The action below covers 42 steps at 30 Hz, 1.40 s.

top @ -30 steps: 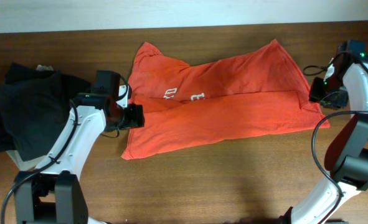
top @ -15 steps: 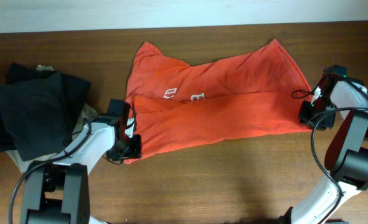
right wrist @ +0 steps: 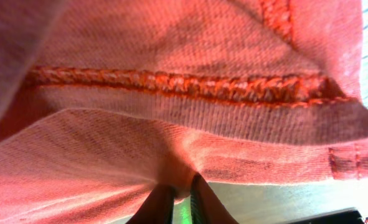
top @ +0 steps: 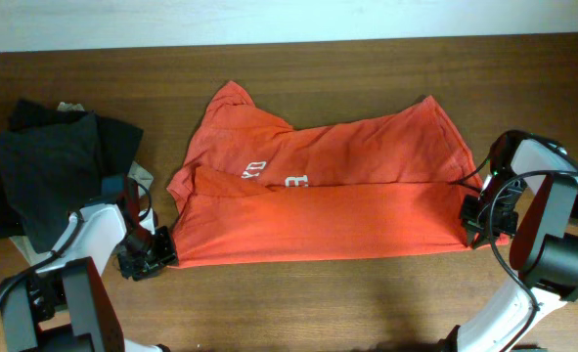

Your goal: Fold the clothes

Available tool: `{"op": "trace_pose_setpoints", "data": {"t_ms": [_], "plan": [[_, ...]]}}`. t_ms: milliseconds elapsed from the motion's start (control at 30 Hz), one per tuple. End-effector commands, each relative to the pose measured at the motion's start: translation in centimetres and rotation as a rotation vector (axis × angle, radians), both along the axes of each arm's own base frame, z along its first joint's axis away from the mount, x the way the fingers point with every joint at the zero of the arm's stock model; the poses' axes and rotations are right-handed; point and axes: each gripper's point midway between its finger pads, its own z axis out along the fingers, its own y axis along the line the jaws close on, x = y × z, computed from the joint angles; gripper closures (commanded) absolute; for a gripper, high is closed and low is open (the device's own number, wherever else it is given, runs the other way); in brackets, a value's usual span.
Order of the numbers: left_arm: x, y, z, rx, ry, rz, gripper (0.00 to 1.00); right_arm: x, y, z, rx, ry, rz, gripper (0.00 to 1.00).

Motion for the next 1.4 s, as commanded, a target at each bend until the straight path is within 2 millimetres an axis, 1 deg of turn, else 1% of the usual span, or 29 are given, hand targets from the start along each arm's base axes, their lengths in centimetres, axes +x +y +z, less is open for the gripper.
{"op": "trace_pose_setpoints", "data": {"t_ms": [0, 67, 100, 133, 167, 200, 233, 267, 300, 333, 433, 500, 600, 667, 700, 767, 800, 867, 933, 1033, 1067, 1100, 1133, 1200, 1233, 1267, 1300, 1333, 1367], "plan": [[-0.8, 0.4, 0.1, 0.014, -0.009, -0.044, 0.52, 0.4, 0.1, 1.3, -0.012, -0.047, -0.013, 0.85], [1.0, -0.1, 2.9, 0.004, -0.118, -0.067, 0.48, 1.9, -0.5, 4.1, -0.049, -0.149, -0.014, 0.85], [2.0, -0.1, 4.9, 0.01, -0.195, -0.071, 0.41, 3.0, -0.9, 6.1, -0.076, -0.22, -0.013, 0.81], [2.8, -0.2, 6.7, 0.012, -0.262, -0.071, 0.22, 4.3, -1.3, 8.8, -0.111, -0.313, -0.012, 0.7], [3.8, -0.5, 8.6, 0.002, -0.347, -0.073, 0.02, 5.4, -1.5, 11.2, -0.131, -0.402, -0.01, 0.55], [4.6, -0.9, 10.1, -0.017, -0.415, -0.077, 0.01, 6.2, -1.3, 12.9, -0.121, -0.477, 0.01, 0.26], [5.7, -1.9, 11.8, -0.068, -0.509, -0.104, 0.01, 7.0, -0.8, 14.3, -0.102, -0.544, 0.026, 0.09], [6.6, -2.9, 13.0, -0.117, -0.582, -0.147, 0.01, 7.5, -0.5, 14.9, -0.083, -0.582, 0.041, 0.04], [8.5, -4.6, 15.3, -0.205, -0.728, -0.213, 0.01, 8.5, 1.0, 16.4, -0.003, -0.683, 0.103, 0.02], [9.9, -5.1, 16.4, -0.227, -0.807, -0.239, 0.01, 8.7, 1.5, 16.6, 0.02, -0.698, 0.11, 0.02], [13.4, -6.6, 17.7, -0.218, -0.917, -0.319, 0.01, 8.7, 1.9, 16.6, 0.043, -0.7, 0.111, 0.02], [16.8, -8.6, 17.8, -0.228, -0.907, -0.4, 0.01, 8.8, 2.5, 16.6, 0.05, -0.698, 0.131, 0.02], [22.8, -9.0, 17.0, -0.227, -0.885, -0.42, 0.01, 8.8, 3.4, 16.5, 0.061, -0.691, 0.171, 0.02], [27.5, -8.8, 15.9, -0.228, -0.883, -0.421, 0.01, 8.8, 3.7, 16.5, 0.061, -0.686, 0.182, 0.02], [30.6, -8.7, 14.7, -0.228, -0.882, -0.421, 0.01, 8.8, 3.7, 16.5, 0.062, -0.686, 0.182, 0.02], [33.6, -8.6, 12.4, -0.231, -0.87, -0.419, 0.01, 8.8, 3.7, 16.5, 0.062, -0.686, 0.182, 0.02], [35.1, -8.7, 10.3, -0.237, -0.852, -0.418, 0.01, 8.8, 3.7, 16.5, 0.062, -0.686, 0.182, 0.03], [36.4, -9.0, 6.9, -0.243, -0.82, -0.419, 0.01, 8.8, 3.7, 16.5, 0.062, -0.686, 0.182, 0.03], [36.8, -9.6, 3.8, -0.237, -0.793, -0.425, 0.01, 8.8, 3.7, 16.5, 0.062, -0.686, 0.182, 0.03], [36.8, -11.0, 0.6, -0.224, -0.759, -0.447, 0.02, 8.8, 3.7, 16.5, 0.062, -0.686, 0.181, 0.03], [36.7, -11.5, 0.1, -0.228, -0.754, -0.456, 0.04, 8.8, 3.7, 16.4, 0.062, -0.686, 0.181, 0.02], [36.4, -12.2, -0.5, -0.235, -0.742, -0.466, 0.11, 8.9, 3.7, 16.4, 0.062, -0.685, 0.181, 0.03], [36.2, -13.0, -1.0, -0.237, -0.732, -0.477, 0.33, 9.0, 3.7, 16.4, 0.06, -0.689, 0.182, 0.04], [36.3, -13.1, -1.3, -0.194, -0.724, -0.484, 0.71, 9.3, 3.6, 16.4, 0.055, -0.7, 0.184, 0.07], [36.3, -13.1, -1.3, -0.182, -0.723, -0.484, 0.85, 9.6, 3.5, 16.5, 0.051, -0.712, 0.186, 0.11], [36.4, -12.8, -1.4, -0.173, -0.717, -0.462, 0.92, 9.9, 3.4, 16.5, 0.046, -0.723, 0.188, 0.15], [36.5, -12.4, -1.4, -0.169, -0.708, -0.413, 0.95, 10.4, 3.2, 16.5, 0.038, -0.741, 0.191, 0.2], [36.6, -12.0, -1.2, -0.176, -0.703, -0.362, 0.96, 11.0, 3.0, 16.6, 0.029, -0.762, 0.197, 0.33], [36.8, -11.7, -0.8, -0.184, -0.702, -0.317, 0.96, 11.7, 3.0, 16.5, 0.024, -0.781, 0.214, 0.37]]}}
